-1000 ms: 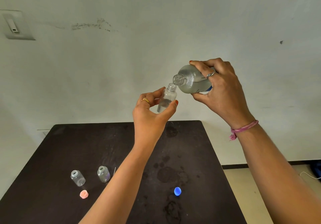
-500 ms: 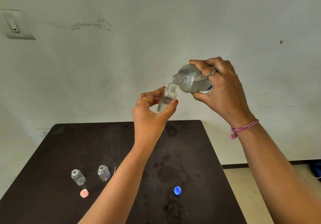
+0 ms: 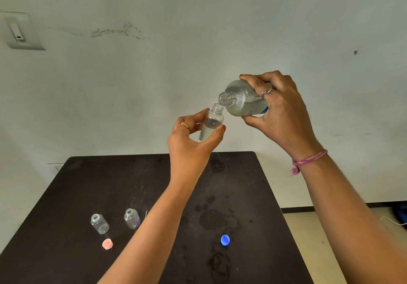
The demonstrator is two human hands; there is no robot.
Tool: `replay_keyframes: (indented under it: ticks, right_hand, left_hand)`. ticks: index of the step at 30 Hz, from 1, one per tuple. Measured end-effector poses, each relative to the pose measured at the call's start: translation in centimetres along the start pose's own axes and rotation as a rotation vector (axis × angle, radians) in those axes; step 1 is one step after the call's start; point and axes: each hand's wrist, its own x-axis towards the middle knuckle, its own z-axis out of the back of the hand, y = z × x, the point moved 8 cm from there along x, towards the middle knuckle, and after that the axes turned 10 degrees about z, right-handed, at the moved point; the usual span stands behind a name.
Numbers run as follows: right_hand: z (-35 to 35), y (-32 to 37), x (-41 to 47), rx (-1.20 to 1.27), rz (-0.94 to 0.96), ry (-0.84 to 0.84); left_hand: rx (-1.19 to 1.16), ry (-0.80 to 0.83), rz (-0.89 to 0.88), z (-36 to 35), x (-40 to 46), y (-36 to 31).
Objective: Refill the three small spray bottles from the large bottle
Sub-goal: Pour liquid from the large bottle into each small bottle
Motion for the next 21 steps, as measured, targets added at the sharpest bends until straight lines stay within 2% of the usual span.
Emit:
replay_keyframes:
  ticks: [21]
  right_hand:
    - [0.01,-0.01,-0.05,-0.005,-0.009,0.008]
  left_hand:
    - [-0.027,0.006,0.002,-0.16,-0.17,-0.02]
